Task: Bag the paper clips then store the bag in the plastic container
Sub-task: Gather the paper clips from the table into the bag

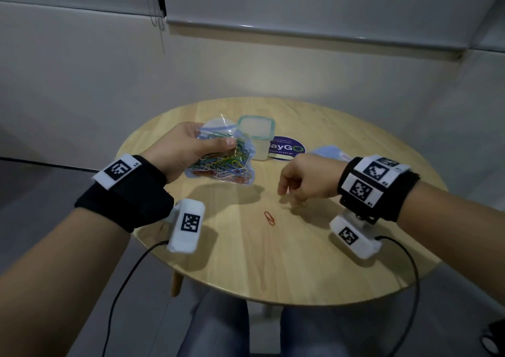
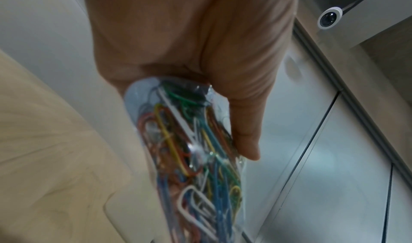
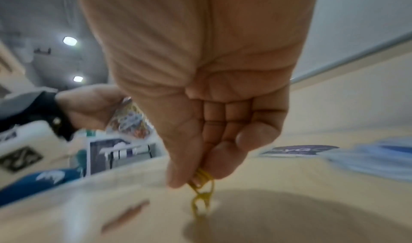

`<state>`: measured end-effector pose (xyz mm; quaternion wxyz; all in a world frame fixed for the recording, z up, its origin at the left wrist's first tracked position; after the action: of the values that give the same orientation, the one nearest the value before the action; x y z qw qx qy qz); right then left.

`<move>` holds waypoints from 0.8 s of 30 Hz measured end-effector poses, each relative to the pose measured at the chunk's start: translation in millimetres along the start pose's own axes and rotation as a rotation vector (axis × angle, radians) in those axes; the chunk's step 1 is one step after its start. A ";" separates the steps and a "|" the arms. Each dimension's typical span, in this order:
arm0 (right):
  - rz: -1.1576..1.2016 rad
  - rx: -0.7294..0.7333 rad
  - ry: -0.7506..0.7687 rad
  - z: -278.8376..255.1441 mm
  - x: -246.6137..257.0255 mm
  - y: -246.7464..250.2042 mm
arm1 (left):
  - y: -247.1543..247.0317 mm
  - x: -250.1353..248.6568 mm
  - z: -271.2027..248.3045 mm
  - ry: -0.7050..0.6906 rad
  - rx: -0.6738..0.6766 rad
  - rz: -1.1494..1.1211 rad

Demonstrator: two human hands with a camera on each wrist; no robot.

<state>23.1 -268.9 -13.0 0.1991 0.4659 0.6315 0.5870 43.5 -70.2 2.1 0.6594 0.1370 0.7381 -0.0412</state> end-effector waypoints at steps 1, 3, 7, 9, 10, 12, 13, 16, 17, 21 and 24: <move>-0.020 0.026 -0.001 -2.8 -0.8 -4.0 | -2.3 0.9 0.3 0.001 0.011 0.006; -0.054 0.055 0.004 -3.5 -0.3 -15.4 | -6.6 1.8 0.8 0.000 0.018 0.010; -0.009 -0.064 0.025 3.6 -2.0 -8.2 | -9.0 1.9 1.8 0.000 0.014 0.018; 0.129 -0.142 0.031 3.8 -6.3 7.4 | -8.3 2.0 1.7 0.003 0.022 0.019; 0.200 -0.160 0.034 3.7 -8.3 13.4 | -7.9 2.1 1.8 0.003 0.023 0.021; 0.299 -0.151 0.038 3.0 -8.7 16.4 | -8.6 1.7 1.1 0.000 0.024 0.034; 0.328 -0.130 0.043 3.4 -6.7 13.7 | -9.4 1.1 0.6 -0.001 0.023 0.037; 0.295 -0.044 0.107 8.2 9.7 -5.7 | -9.9 -0.9 -1.1 -0.005 0.019 0.021; 0.218 -0.025 0.148 10.5 15.9 -11.7 | -9.3 -1.2 -1.9 -0.004 0.018 0.017; 0.001 0.025 0.306 17.1 29.7 -28.2 | -1.8 -0.1 -4.8 0.004 0.007 0.031; -0.043 0.025 0.345 20.2 27.4 -31.5 | 3.8 1.3 -7.0 0.003 -0.007 0.051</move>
<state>14.7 -231.3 -38.8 0.0946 0.3471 0.6735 0.6457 37.6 -64.7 2.2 0.6596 0.1534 0.7355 -0.0215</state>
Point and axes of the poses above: each hand's wrist, its own z-axis towards the middle knuckle, its own y-axis out of the back of the hand, x = y × z, the point moved 6 cm from there along z, towards the middle knuckle, and after that the axes turned 9 degrees about y, right-handed, at the moved point
